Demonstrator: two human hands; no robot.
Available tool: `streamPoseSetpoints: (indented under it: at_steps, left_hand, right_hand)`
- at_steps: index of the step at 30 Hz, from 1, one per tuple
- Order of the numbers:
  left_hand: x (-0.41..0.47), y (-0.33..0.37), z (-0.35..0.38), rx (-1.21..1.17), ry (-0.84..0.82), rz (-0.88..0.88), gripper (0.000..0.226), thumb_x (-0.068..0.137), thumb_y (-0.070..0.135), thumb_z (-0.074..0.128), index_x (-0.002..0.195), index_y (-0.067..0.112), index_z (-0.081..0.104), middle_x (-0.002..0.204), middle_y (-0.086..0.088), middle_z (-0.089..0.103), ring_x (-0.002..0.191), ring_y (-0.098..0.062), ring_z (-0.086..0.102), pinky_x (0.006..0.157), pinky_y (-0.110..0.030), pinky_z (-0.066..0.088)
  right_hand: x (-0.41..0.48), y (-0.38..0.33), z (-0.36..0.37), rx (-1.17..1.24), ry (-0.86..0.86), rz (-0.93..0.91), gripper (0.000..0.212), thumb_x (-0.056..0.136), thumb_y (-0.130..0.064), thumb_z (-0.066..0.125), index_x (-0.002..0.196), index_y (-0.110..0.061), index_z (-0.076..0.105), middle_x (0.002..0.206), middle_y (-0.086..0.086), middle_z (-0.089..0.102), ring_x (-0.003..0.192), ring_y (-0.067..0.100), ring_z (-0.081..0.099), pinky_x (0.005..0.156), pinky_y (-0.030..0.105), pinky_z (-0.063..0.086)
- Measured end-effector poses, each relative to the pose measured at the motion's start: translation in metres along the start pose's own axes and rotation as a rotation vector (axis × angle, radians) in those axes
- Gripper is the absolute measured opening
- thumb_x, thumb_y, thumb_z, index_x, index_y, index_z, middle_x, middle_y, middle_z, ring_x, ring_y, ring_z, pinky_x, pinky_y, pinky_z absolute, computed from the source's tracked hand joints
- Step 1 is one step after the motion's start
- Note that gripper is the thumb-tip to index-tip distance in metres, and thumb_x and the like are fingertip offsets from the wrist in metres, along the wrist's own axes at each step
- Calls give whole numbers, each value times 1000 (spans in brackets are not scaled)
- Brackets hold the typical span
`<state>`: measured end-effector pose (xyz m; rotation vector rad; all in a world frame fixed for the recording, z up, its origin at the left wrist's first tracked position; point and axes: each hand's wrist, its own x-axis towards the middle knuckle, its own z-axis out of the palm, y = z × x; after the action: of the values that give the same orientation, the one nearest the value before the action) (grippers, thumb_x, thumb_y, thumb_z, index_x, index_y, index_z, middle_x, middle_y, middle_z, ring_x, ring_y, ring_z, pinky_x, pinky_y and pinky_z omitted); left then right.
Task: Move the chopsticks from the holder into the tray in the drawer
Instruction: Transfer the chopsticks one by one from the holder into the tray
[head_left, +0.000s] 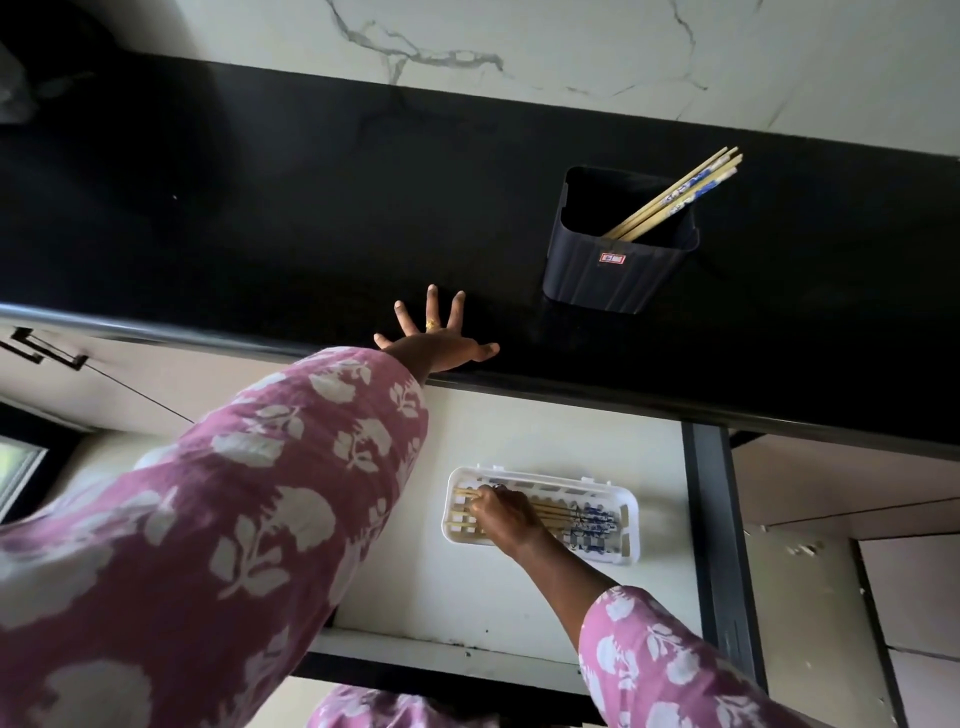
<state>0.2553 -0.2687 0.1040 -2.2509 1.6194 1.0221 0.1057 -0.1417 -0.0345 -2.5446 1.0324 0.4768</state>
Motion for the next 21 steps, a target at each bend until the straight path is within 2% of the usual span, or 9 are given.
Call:
streamPoseSetpoints:
  at_steps: [3,5,8,11,14,17,19,21]
  left_hand:
    - [1,-1,0,0,1,-1,92,78,79,40,144,47,-16,152,12,-32,139,-39,-28,106,-71,-3]
    - [2,-2,1,1,6,6,92,78,78,40,144,47,-16,152,11,-32,139,-39,-29,106,-71,-3]
    - [2,-2,2,-2,13,12,92,78,78,39,144,46,-16,153,10,-31,139,-40,-28,106,-71,-3]
    - [-1,-1,2,-1,13,14,90,79,78,38,145,45,-14,154,9,-28,139,-40,-27,107,-70,-3]
    - [-5,-1,1,5,17,12,88,79,79,36,146,45,-10,156,9,-24,140,-41,-25,107,-70,-3]
    - [-7,-1,1,-1,17,11,87,80,78,35,147,45,-8,157,10,-22,141,-40,-24,107,-69,-3]
    - [-9,-1,2,-4,25,14,88,79,78,36,146,45,-9,156,11,-23,141,-40,-24,108,-70,-3]
    - [-9,-1,3,-16,31,14,88,78,80,36,147,46,-8,157,12,-21,141,-39,-23,107,-70,-4]
  right_hand:
    - [-3,2,-6,6,55,22,35,98,-18,34,126,-7,52,130,17,54,123,28,51,102,35,38]
    - [-4,5,-11,111,77,115,29,93,-6,37,113,-2,59,118,20,60,113,33,56,87,38,46]
    - [-11,11,-25,136,213,117,18,75,6,49,82,0,65,84,18,64,80,35,65,58,35,51]
    - [-19,21,-38,44,389,90,19,64,-3,50,61,-14,66,60,0,62,52,19,62,38,19,45]
    - [-26,28,-54,-16,529,51,28,64,-4,41,64,-14,67,61,0,63,51,18,60,39,20,47]
    - [-31,41,-80,-70,755,14,26,69,-1,45,69,-12,68,66,2,65,53,21,60,43,24,47]
    - [-32,50,-105,-77,905,12,27,79,-3,45,70,-12,69,67,3,66,54,23,61,43,25,47]
    - [-32,64,-135,-76,1088,1,41,95,-8,37,73,-12,71,71,4,69,59,23,65,49,26,50]
